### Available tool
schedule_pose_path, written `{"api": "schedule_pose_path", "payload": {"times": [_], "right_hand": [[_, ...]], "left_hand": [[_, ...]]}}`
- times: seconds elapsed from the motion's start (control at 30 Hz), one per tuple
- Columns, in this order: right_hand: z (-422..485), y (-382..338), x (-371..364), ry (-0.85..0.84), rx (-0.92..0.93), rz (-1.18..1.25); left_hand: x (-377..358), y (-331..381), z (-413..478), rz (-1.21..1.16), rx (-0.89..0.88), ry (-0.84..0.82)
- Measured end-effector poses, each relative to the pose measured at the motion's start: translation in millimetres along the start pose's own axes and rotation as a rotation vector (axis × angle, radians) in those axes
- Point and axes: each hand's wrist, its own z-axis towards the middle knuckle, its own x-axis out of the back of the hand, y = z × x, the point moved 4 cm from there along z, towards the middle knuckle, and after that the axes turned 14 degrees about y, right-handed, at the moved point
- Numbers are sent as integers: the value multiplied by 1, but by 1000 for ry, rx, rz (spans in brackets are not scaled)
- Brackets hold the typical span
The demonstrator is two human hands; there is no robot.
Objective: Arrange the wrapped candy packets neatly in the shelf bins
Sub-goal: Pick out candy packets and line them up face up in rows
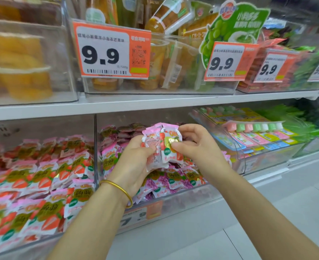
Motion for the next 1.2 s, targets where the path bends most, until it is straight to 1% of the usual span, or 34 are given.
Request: {"api": "schedule_pose_path", "payload": {"times": [0.1,0.17,0.3,0.43,0.57,0.67,0.83,0.93,1.0,1.07,1.2], "right_hand": [[-2,1,-10,-134,-200,169],[-4,0,-13,-188,-251,191],[-1,4,-11,-207,-327,266],[0,8,-10,-199,-397,329],[0,9,-9,-192,-418,337],[0,8,-10,-159,-439,347],[3,8,-5,-94,-480,353],[6,8,1,-69,-495,368],[6,9,3,-70,-508,368],[5,9,3,-74,-520,378],[4,7,0,-70,-518,381]], "left_hand": [[-2,1,-2,29,-28,1],[-2,1,-2,64,-28,-2],[-4,-1,0,162,-44,-22],[-5,-3,-2,334,-134,-16],[-7,-1,-4,439,-235,32],[-8,-2,-5,490,-241,71],[-6,0,-5,341,-203,196],[-2,1,-2,301,-183,222],[0,1,1,260,-132,227],[0,1,2,192,-75,190],[-5,1,-3,25,-18,-23]]}}
